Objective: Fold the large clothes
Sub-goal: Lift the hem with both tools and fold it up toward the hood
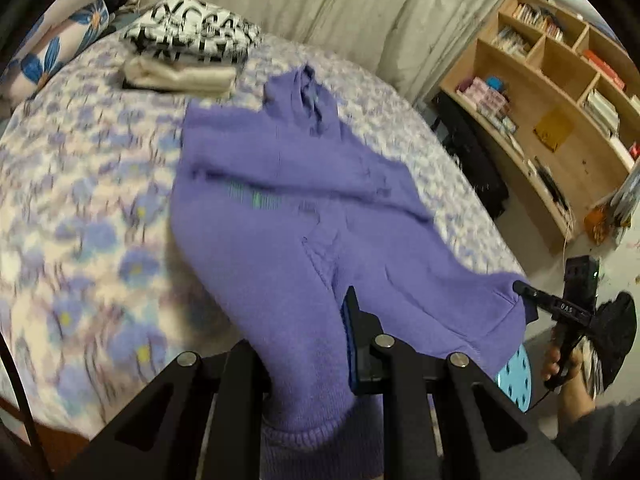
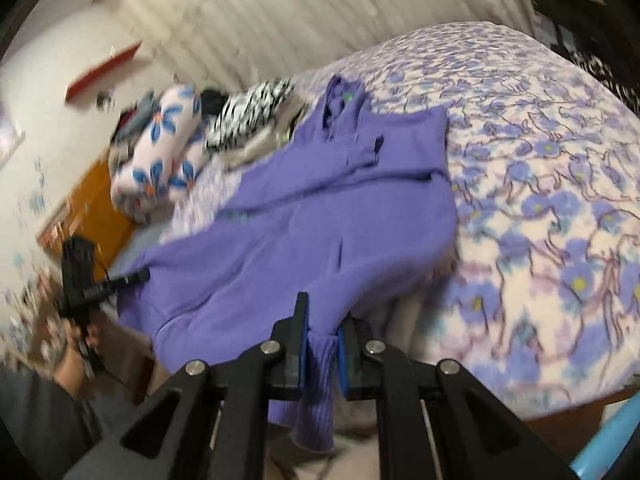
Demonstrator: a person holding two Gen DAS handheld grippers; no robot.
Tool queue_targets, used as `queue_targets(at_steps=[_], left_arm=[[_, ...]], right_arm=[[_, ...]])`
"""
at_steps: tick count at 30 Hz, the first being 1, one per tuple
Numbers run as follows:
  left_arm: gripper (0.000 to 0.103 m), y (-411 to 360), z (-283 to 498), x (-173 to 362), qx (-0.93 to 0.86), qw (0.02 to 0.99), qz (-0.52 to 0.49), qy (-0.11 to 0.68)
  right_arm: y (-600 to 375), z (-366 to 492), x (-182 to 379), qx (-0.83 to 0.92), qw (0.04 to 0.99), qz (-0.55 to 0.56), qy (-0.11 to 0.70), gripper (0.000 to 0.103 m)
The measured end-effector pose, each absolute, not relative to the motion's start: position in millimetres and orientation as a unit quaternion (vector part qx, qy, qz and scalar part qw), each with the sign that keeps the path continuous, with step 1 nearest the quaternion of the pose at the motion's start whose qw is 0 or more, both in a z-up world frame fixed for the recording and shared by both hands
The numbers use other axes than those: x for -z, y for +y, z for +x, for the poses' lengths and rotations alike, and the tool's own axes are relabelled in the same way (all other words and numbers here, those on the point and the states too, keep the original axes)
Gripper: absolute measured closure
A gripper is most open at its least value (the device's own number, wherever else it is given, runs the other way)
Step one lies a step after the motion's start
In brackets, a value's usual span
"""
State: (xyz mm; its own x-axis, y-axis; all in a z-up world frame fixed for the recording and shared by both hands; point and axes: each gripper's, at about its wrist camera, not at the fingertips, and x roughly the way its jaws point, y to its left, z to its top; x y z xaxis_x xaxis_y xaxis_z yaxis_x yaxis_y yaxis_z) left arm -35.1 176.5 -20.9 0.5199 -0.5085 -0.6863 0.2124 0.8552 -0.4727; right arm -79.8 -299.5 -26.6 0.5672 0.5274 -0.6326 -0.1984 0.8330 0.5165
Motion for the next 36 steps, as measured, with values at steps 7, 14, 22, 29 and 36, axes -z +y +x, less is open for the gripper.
queue_targets(at_steps=[7,14,22,29,36], left_arm=[[0.084,170,79,-5,0.193,0.870,-0.180,0.416],[0.070,163,212,24,0.149,0.836,-0.223,0.479],[0.033,173,278,91,0.146,0.758,-0.310,0.555],[0.001,175,286,65,0.126,0.833,-0.217,0.494],[0.001,158,296,98,0.069,0.858,-0.015,0.509]], right_arm=[[-305,28,-4,-0.186,0.873,0.242,0.382,0.093],[-320,154,1,-0.138,0.856,0.288,0.406,0.069],[-335,205,60,-0.109,0.829,0.319,0.447,0.017],[-319,218,89,-0.105,0.838,0.253,0.471,0.017],[-291,245,97,-0.087,0.862,0.156,0.475,0.018]])
